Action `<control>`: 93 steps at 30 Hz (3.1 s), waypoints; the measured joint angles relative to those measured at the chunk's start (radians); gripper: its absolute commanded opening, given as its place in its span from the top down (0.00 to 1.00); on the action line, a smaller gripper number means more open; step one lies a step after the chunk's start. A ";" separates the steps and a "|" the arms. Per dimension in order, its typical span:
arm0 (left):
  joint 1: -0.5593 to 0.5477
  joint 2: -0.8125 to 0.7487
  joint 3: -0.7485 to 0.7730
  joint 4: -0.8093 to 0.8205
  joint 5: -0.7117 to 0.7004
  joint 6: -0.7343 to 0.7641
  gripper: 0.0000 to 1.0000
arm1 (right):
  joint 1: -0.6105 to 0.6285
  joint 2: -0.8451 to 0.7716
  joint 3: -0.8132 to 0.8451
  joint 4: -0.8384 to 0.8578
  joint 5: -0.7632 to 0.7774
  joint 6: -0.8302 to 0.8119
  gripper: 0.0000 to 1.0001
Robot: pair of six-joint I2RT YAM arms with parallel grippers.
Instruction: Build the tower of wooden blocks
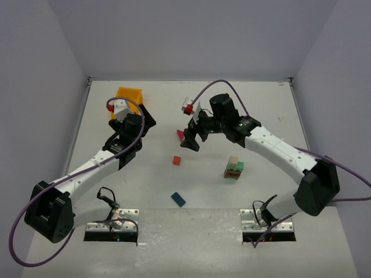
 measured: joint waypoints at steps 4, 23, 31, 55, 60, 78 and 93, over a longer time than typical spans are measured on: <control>0.004 -0.050 -0.067 0.011 0.021 -0.003 0.00 | 0.053 0.128 0.002 -0.007 0.134 0.028 0.01; 0.004 -0.075 -0.096 0.010 -0.025 -0.034 0.00 | 0.285 0.411 -0.047 0.125 0.449 0.024 0.10; 0.004 -0.074 -0.096 0.010 -0.027 -0.040 0.00 | 0.284 0.489 -0.036 0.101 0.509 0.043 0.34; 0.004 -0.071 -0.097 0.011 -0.024 -0.047 0.00 | 0.283 0.503 0.001 0.097 0.485 0.039 0.89; 0.004 -0.070 -0.097 0.011 -0.023 -0.047 0.00 | 0.282 0.505 0.017 0.108 0.460 0.024 0.95; 0.012 -0.033 -0.087 -0.046 -0.153 -0.089 0.00 | -0.158 0.252 0.446 -0.013 0.401 -0.030 0.94; 0.012 0.147 0.034 -0.093 -0.151 -0.050 0.00 | -0.585 -0.072 0.024 -0.229 0.441 -0.425 0.94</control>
